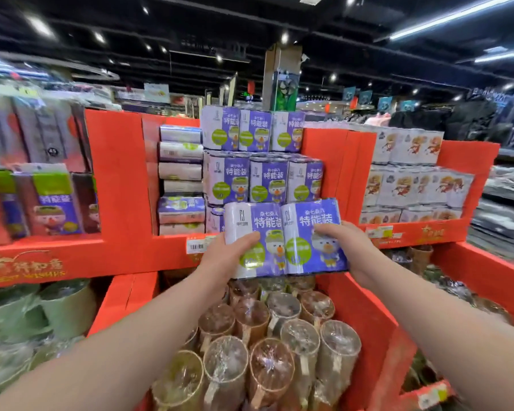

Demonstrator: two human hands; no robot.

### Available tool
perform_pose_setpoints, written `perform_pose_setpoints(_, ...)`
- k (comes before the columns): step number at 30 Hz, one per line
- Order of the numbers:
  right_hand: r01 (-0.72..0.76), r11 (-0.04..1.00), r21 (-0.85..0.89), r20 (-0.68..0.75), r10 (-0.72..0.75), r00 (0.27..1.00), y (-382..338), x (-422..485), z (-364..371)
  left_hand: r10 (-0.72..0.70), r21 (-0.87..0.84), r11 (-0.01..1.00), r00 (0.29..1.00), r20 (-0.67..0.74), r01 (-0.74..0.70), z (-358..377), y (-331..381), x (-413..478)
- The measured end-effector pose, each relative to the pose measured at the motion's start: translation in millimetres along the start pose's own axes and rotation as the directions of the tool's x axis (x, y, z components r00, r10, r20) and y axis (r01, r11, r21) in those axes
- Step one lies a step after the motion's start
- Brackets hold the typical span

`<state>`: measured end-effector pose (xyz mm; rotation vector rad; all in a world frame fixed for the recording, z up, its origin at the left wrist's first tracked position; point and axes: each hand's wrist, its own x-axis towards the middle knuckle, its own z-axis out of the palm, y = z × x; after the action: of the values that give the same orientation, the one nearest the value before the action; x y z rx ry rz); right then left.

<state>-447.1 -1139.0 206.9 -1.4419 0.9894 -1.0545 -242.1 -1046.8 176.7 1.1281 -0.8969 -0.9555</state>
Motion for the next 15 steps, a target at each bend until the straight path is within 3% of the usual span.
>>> perform_pose_setpoints(3, 0.061, 0.998, 0.029, 0.158, -0.064, 0.985, -19, 46, 15, 0.056, 0.002, 0.998, 0.994, -0.094, -0.056, -7, 13, 25)
perform_pose_setpoints(7, 0.129, 0.99, 0.065, 0.268, -0.142, 0.953, -47, 104, 26, 0.145, 0.051, 0.989, 0.968, -0.203, -0.138, -8, 37, 56)
perform_pose_setpoints(15, 0.292, 0.95, 0.108, 0.338, -0.311, 0.888, -99, 195, 37, 0.257, 0.07, 0.966, 0.882, -0.394, -0.251, -9, 56, 97)
